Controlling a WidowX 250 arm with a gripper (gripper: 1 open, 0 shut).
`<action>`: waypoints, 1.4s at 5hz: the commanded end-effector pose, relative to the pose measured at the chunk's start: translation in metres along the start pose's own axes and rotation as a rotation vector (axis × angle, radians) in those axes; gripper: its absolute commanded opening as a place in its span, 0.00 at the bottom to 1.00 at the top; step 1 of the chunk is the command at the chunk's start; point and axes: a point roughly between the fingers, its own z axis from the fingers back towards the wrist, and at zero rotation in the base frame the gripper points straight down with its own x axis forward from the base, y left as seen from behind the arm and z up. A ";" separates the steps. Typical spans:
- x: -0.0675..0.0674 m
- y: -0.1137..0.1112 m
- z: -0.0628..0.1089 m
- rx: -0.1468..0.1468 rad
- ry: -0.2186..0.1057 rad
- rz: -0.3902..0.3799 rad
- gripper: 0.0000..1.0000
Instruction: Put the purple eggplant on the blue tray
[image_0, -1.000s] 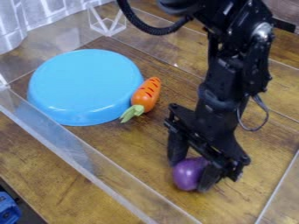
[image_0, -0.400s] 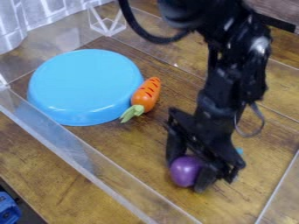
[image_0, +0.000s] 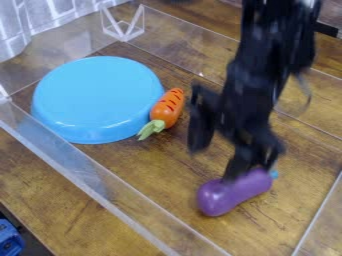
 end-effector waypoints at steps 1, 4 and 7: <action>-0.002 -0.008 -0.008 -0.005 -0.038 -0.024 1.00; -0.008 -0.028 -0.047 -0.021 -0.051 -0.111 1.00; -0.005 -0.027 -0.052 -0.017 -0.050 -0.109 0.00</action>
